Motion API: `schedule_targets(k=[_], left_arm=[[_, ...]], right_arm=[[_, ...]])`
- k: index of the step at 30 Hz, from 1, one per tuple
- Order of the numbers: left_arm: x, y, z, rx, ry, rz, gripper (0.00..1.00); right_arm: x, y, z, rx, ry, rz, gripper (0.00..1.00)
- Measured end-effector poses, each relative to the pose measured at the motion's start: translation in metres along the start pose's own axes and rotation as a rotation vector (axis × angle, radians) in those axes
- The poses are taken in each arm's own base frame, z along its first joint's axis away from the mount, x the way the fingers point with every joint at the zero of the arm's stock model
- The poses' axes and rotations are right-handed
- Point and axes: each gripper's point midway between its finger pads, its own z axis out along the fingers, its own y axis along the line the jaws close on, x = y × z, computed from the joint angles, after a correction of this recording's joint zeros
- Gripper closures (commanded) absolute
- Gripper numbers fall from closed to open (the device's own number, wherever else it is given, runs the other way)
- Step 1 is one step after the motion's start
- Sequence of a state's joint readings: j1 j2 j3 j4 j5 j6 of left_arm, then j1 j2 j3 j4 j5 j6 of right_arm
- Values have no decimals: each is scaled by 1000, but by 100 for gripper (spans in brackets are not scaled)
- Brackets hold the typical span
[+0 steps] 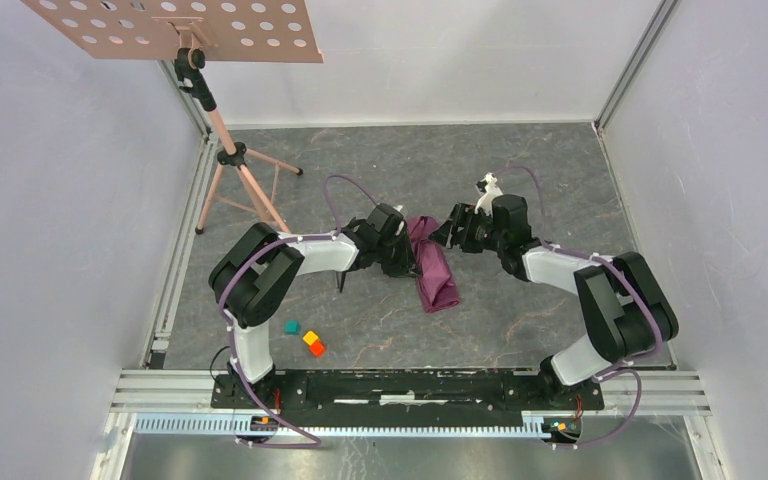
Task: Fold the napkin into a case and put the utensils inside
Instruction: Pick up the top corner of the smaller rectangle folded napkin from the center of the board.
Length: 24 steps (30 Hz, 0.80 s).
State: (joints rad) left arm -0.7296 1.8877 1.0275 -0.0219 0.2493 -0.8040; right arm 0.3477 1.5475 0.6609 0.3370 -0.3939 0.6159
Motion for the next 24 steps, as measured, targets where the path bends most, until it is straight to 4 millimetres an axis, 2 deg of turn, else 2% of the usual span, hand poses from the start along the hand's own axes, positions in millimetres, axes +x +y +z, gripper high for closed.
schedule_targets(k=[5, 9, 16, 18, 22, 24], left_arm=[[0, 0, 0, 0, 0, 0, 89], [0, 0, 0, 0, 1, 0, 89], [0, 0, 0, 0, 1, 0, 90], [0, 0, 0, 0, 1, 1, 90], [0, 0, 0, 1, 1, 0, 90], [0, 0, 0, 1, 1, 1, 90]], right_arm=[[-2, -12, 7, -24, -18, 50, 33], [10, -23, 18, -23, 18, 101, 36], [6, -16, 25, -73, 1, 137, 33], [2, -13, 25, -87, -15, 142, 37], [-7, -7, 27, -115, -49, 155, 52], [-9, -7, 29, -122, -57, 168, 53]])
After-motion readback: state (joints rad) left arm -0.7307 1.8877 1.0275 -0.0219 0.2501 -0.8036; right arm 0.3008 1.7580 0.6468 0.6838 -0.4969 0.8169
